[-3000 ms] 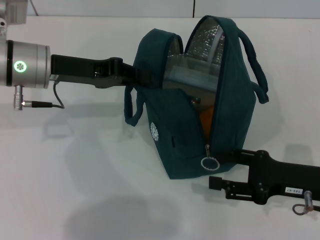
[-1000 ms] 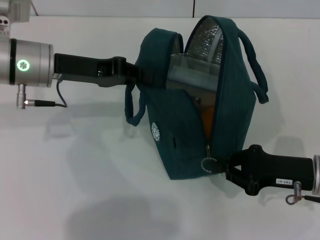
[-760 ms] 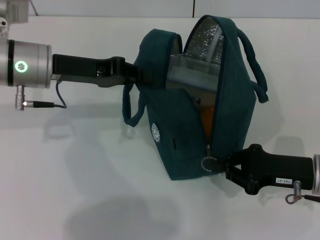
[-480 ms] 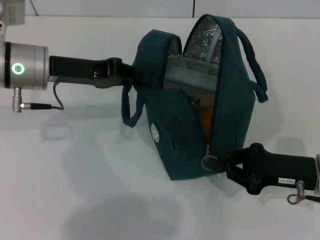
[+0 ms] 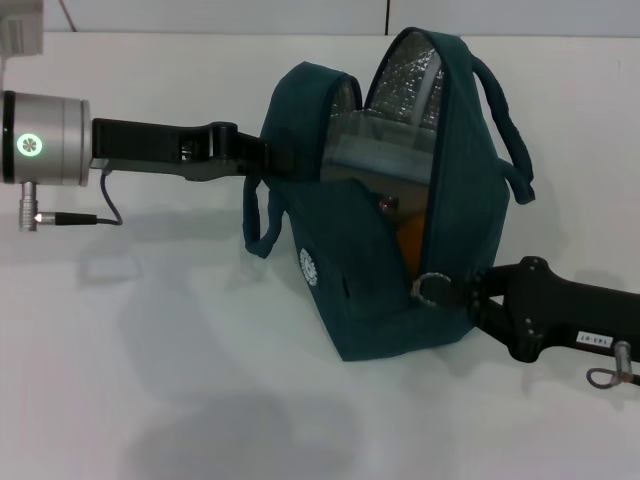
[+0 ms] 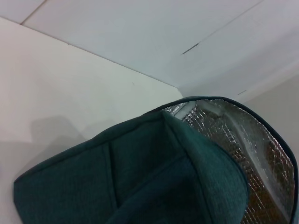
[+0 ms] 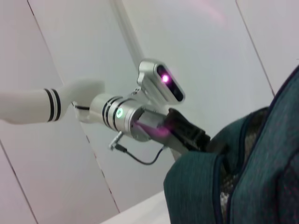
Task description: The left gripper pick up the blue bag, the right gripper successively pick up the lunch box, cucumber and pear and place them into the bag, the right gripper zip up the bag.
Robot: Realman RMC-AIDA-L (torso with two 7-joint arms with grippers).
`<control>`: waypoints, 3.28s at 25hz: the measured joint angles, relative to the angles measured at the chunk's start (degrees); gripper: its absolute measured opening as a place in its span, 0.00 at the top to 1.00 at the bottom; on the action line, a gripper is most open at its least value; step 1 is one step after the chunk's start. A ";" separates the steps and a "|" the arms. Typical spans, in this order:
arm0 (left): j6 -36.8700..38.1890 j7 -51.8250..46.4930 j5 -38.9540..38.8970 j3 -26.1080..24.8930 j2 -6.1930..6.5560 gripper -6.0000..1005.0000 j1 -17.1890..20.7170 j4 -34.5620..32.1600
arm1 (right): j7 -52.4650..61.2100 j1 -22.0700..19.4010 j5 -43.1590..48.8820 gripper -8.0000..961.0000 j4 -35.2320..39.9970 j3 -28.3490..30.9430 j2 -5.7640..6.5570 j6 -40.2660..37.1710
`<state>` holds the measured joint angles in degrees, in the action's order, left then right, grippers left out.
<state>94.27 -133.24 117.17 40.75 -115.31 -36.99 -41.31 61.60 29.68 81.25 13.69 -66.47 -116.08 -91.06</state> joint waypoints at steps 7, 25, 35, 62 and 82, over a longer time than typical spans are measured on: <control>0.00 0.95 -0.02 -0.06 0.07 0.93 0.05 0.00 | -0.37 -0.21 -2.42 0.98 0.39 0.06 0.03 -1.14; -1.32 10.08 -3.76 -0.06 -0.54 0.93 1.64 0.17 | -4.80 2.30 -9.59 0.98 0.23 -0.61 -0.12 -5.93; -0.72 25.97 -21.22 -0.06 -1.28 0.55 9.46 -0.55 | -7.05 4.05 -13.88 0.98 0.78 -0.71 -0.11 -5.84; 4.43 62.63 -26.89 0.36 -4.32 0.22 18.20 12.35 | -8.20 17.17 -22.74 0.98 2.33 -9.48 -0.11 3.78; -1.61 69.14 -25.56 0.54 -4.34 0.35 11.49 18.70 | -8.03 17.34 -22.99 0.98 2.75 -9.23 -0.11 4.95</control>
<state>92.66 -64.10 91.61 41.29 -119.65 -25.51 -22.62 53.57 47.02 58.27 16.44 -75.69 -116.19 -86.12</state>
